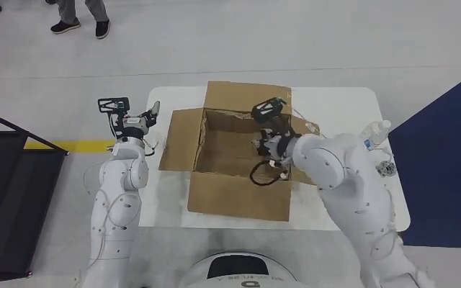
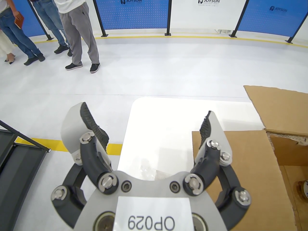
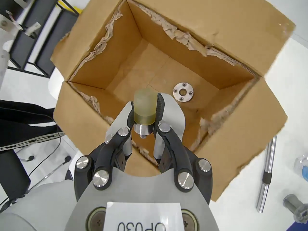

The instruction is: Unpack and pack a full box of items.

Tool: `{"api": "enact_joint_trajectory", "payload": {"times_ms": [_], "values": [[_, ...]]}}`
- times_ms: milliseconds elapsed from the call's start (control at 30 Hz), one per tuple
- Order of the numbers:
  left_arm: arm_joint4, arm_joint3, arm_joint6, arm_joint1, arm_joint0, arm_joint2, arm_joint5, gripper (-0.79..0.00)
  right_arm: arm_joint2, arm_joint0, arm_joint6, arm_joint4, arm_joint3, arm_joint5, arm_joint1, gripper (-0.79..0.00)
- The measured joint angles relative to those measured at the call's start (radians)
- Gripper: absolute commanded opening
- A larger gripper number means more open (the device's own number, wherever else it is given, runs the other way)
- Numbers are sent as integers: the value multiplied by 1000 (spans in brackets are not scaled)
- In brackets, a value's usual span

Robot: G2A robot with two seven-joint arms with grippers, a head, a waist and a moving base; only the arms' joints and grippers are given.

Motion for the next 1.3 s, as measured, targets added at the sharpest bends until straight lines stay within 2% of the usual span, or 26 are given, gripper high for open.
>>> {"api": "enact_joint_trajectory", "payload": {"times_ms": [167,267,567,900,967,1033,1100,1233,1300], "values": [[0,0,0,0,0,0,0,0,-268,171,-75,-101,280,88,-61,-785],[0,0,0,0,0,0,0,0,-344,230,-99,-90,387,125,-93,-785],[0,0,0,0,0,0,0,0,-447,361,-174,-59,702,193,-176,-785],[0,0,0,0,0,0,0,0,-536,454,-268,65,998,160,-285,-785],[0,0,0,0,0,0,0,0,-549,467,-284,82,1048,154,-307,-717],[0,0,0,0,0,0,0,0,-558,478,-295,91,1085,150,-323,-683],[0,0,0,0,0,0,0,0,-563,491,-302,101,1123,149,-339,-606],[0,0,0,0,0,0,0,0,-567,516,-306,110,1186,154,-365,-600],[0,0,0,0,0,0,0,0,-564,522,-311,117,1201,151,-373,-566]]}}
